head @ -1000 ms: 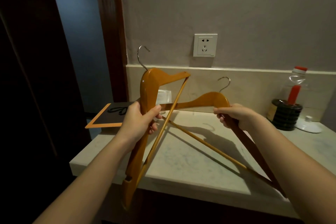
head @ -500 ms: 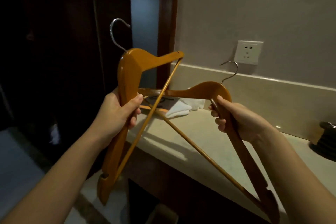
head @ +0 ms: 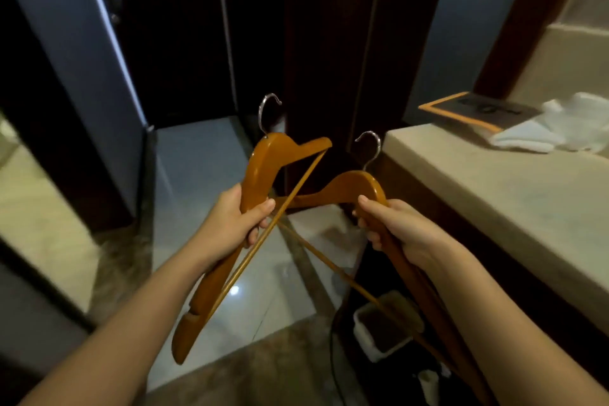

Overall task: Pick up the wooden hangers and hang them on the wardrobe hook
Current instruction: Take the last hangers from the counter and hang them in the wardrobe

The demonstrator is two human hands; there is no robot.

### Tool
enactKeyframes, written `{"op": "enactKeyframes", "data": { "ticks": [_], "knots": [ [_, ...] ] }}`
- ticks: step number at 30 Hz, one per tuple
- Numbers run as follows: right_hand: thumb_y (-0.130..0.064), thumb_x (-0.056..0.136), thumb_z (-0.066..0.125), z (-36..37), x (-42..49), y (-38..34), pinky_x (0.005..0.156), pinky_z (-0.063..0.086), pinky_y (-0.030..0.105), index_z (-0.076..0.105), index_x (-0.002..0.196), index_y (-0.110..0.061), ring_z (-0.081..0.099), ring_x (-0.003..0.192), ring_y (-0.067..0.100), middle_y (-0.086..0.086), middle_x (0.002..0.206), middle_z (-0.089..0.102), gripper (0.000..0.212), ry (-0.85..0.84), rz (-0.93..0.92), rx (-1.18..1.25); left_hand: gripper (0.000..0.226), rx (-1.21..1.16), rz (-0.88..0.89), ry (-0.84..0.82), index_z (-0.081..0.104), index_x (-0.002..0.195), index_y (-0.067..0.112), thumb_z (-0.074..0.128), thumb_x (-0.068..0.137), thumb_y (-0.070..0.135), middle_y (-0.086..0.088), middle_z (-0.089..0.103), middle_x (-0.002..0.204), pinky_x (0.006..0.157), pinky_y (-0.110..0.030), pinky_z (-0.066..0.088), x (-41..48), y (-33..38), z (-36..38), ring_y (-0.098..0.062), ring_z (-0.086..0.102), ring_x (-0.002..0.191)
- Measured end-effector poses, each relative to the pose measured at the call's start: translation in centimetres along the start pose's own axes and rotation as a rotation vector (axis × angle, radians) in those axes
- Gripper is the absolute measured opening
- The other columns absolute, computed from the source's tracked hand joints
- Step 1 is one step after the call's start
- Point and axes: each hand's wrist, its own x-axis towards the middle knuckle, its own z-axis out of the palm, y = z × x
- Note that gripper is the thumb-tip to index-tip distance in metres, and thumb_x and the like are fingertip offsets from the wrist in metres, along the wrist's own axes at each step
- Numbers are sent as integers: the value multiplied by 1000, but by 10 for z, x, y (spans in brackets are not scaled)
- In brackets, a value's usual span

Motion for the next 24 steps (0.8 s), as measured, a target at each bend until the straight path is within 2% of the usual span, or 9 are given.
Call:
{"op": "enactKeyframes", "data": {
  "ticks": [4,9,12,15,19,21,24],
  "knots": [
    [-35,91,56,59,38,46,49,40,21,60,85,-10,48,54,11,1,69,54,26,-103,101,-84,10,43,-191,9,51,84,23,55,92,20,-1,58,63,42,-17,46,-26,-68,-26,-7,53,41],
    [-38,90,56,129,81,108,55,45,24,59,95,-11,51,60,13,3,79,57,28,-216,236,-221,7,46,-458,43,51,87,27,54,93,23,-3,58,66,42,-19,44,-57,-153,-56,-9,53,42],
    [-35,92,54,162,100,140,55,44,23,58,94,-11,51,59,13,3,80,58,24,-254,311,-314,8,46,-647,83,52,85,22,54,93,22,-4,57,64,41,-18,44,-79,-199,-73,-8,51,42],
    [-30,93,53,186,119,168,58,47,24,55,89,-15,54,64,14,4,79,57,15,-300,371,-414,16,20,-770,35,53,79,14,53,93,22,-4,52,58,41,-20,43,-99,-237,-90,-11,49,42],
    [-25,93,53,202,139,204,63,46,28,55,96,-12,55,75,23,8,81,56,14,-316,427,-469,12,-28,-941,65,55,92,9,52,94,21,-3,52,64,44,-20,42,-126,-282,-115,-12,49,49],
    [-24,92,55,203,145,219,59,44,30,57,84,-9,53,65,22,8,74,55,18,-281,465,-501,11,-34,-987,33,55,100,11,50,95,19,-5,54,69,47,-21,44,-136,-300,-125,-13,51,53],
    [-26,91,56,197,153,241,60,42,31,55,71,-16,52,64,21,8,71,55,22,-209,554,-582,5,5,-1063,-1,55,96,15,51,94,17,-8,58,78,54,-24,46,-144,-321,-137,-16,57,64]
  ]
}}
